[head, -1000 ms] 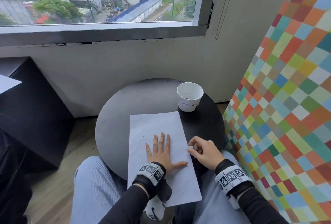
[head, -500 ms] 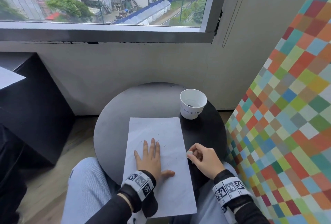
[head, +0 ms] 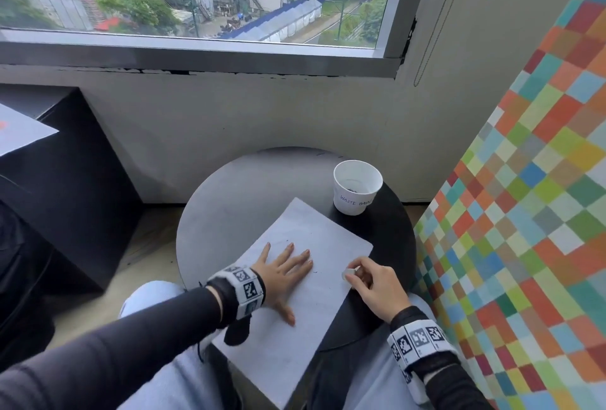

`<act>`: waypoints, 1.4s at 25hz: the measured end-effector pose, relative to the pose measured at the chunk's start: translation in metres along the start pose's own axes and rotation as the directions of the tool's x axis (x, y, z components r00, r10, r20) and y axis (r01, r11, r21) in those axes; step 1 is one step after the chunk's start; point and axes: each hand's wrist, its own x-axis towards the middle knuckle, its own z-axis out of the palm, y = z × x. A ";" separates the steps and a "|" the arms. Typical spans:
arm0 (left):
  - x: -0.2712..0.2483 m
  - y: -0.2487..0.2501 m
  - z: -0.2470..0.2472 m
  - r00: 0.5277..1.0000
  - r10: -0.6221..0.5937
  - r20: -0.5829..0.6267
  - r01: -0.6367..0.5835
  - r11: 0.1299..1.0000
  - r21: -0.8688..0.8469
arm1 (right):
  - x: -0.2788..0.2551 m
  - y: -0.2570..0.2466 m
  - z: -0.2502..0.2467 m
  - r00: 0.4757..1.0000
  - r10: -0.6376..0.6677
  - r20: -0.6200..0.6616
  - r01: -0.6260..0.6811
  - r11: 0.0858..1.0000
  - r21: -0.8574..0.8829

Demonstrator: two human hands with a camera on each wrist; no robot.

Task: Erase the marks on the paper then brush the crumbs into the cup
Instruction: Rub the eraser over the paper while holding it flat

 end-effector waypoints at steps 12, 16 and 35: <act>0.014 0.023 -0.014 0.927 -0.373 -0.034 0.367 0.923 -0.112 | -0.002 0.004 -0.005 0.999 0.027 -0.031 -0.028 0.999 -0.031; 0.021 0.027 -0.002 0.934 -0.356 -0.031 0.346 0.922 -0.172 | -0.005 0.001 -0.002 0.999 0.028 0.026 -0.027 0.999 -0.018; 0.024 0.035 -0.021 0.953 -0.300 -0.032 0.299 0.954 -0.038 | 0.009 -0.012 0.021 0.996 -0.036 0.081 0.047 0.989 -0.142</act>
